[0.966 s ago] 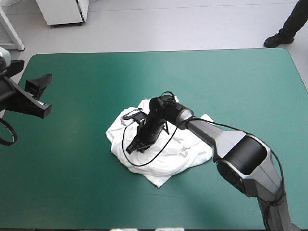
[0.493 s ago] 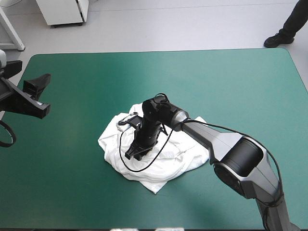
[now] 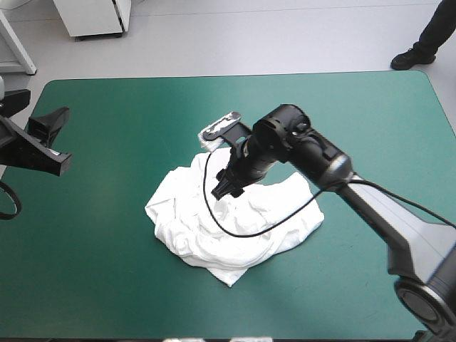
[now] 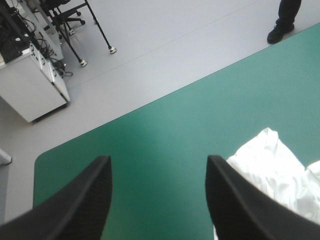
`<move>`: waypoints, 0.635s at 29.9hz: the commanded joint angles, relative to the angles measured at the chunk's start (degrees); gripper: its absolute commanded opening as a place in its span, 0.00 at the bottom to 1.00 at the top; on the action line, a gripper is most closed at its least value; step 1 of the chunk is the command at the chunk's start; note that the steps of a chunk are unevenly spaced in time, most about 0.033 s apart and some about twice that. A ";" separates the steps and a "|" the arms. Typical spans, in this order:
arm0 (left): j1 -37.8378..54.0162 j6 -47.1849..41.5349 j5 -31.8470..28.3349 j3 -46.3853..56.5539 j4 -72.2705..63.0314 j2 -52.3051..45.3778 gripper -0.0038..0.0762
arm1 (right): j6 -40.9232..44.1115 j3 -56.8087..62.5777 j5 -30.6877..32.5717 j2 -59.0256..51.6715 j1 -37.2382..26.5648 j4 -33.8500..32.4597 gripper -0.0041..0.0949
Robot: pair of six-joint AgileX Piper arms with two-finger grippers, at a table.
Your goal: Fold the cloth
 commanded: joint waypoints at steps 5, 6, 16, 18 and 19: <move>-0.13 -3.18 -0.34 1.07 6.73 6.87 0.55 | 6.14 -1.62 0.70 -13.56 -0.34 -11.63 0.67; -0.13 -3.18 -0.22 1.33 6.01 8.43 0.56 | 6.30 -1.62 0.70 -14.66 -0.34 -12.52 0.67; -0.13 -2.79 0.81 10.25 4.41 20.86 0.61 | 8.43 13.28 0.70 -24.78 -12.60 -15.84 0.67; -0.13 -2.79 -0.22 13.92 3.49 22.43 0.64 | 8.21 19.57 0.70 -27.49 -16.21 -15.18 0.67; -0.13 -2.70 -0.82 15.29 3.15 23.08 0.65 | 8.14 21.98 0.70 -28.81 -17.63 -15.18 0.67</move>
